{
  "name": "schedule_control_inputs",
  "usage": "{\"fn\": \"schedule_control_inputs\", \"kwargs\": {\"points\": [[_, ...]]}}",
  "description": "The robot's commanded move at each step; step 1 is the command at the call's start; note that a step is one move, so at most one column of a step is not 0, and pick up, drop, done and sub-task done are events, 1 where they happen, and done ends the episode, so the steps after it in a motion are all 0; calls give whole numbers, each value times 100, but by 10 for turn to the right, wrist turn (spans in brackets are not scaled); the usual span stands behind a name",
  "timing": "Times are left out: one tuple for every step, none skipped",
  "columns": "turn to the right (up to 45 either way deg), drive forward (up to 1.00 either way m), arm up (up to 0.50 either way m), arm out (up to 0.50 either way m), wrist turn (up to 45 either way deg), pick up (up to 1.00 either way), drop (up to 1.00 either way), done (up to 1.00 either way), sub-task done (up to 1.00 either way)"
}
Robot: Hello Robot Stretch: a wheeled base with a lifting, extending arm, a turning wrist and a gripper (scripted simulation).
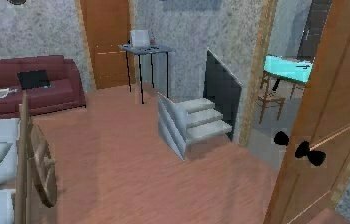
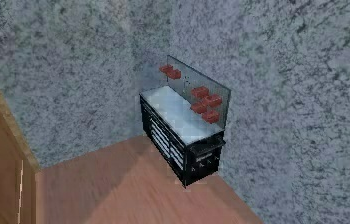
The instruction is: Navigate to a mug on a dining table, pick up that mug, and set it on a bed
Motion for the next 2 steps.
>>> {"fn": "schedule_control_inputs", "kwargs": {"points": [[30,0,0,0,0,0,0,0,0],[30,0,0,0,0,0,0,0,0]]}}
